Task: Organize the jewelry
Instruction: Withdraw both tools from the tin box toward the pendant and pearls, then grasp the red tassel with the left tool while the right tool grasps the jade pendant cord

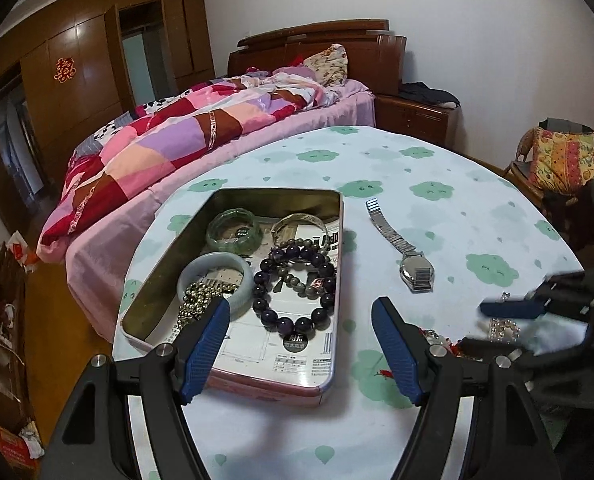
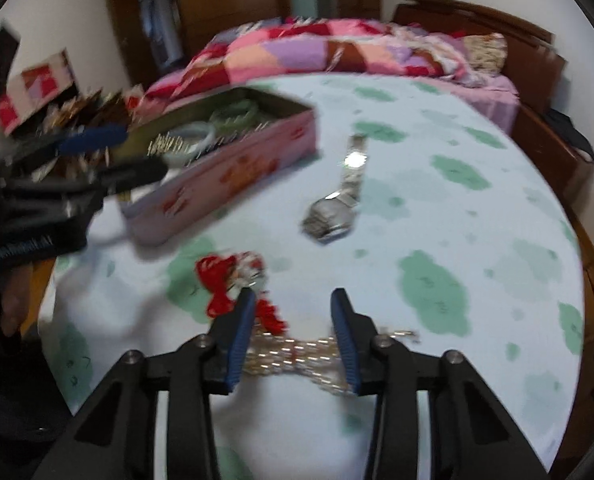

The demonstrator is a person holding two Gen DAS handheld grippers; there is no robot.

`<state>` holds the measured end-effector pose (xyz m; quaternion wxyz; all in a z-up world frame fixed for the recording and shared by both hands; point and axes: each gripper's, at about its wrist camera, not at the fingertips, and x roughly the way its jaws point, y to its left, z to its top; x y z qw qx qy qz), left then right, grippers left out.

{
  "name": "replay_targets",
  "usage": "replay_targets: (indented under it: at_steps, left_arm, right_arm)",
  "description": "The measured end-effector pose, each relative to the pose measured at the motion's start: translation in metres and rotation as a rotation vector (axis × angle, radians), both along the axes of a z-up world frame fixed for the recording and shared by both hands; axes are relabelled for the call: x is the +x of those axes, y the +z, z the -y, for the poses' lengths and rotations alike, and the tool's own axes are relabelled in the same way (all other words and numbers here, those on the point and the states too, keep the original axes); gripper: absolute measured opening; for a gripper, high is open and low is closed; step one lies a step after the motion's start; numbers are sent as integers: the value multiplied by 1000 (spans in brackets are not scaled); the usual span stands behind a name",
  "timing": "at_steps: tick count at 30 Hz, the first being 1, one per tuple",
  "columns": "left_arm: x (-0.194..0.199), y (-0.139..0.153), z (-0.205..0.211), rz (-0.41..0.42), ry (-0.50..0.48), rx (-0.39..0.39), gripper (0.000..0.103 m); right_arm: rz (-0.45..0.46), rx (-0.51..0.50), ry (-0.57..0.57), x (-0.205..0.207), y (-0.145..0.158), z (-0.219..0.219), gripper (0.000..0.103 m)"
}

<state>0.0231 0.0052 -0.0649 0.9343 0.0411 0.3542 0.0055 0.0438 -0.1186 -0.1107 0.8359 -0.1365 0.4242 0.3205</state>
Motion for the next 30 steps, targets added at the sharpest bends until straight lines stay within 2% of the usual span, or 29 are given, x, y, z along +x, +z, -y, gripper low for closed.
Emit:
replay_targets:
  at_steps: [3, 4, 7, 10, 16, 18, 20, 27, 28, 30]
  left_arm:
    - [0, 0, 0, -1, -5, -6, 74]
    - [-1, 0, 1, 0, -11, -8, 74]
    - [-2, 0, 5, 0, -32, -6, 74]
    - [-3, 0, 10, 1, -53, -3, 74]
    - [-6, -1, 25, 2, -109, 2, 73]
    - [-6, -5, 31, -16, -130, -1, 67]
    - [-5, -10, 37, -46, -157, -7, 55]
    - [-5, -31, 63, -135, -237, 10, 53]
    - [-4, -33, 62, -147, -234, 3, 51]
    - [2, -40, 59, -185, -226, -23, 41]
  right_arm:
    - [-17, -10, 22, 1, -7, -8, 26]
    - [-25, -13, 15, 2, -7, -7, 13]
    - [-23, -1, -11, 4, -6, 0, 12]
    - [22, -16, -75, 7, -2, 11, 12]
    - [78, -11, -203, 14, 10, 52, 11]
    - [96, -24, -230, 10, 13, 66, 11]
    - [91, -22, -255, 11, 11, 77, 11]
    - [66, 6, -247, 8, 2, 81, 11]
    - [66, 6, -236, 7, 1, 78, 11]
    - [70, 1, -216, 4, -1, 72, 11]
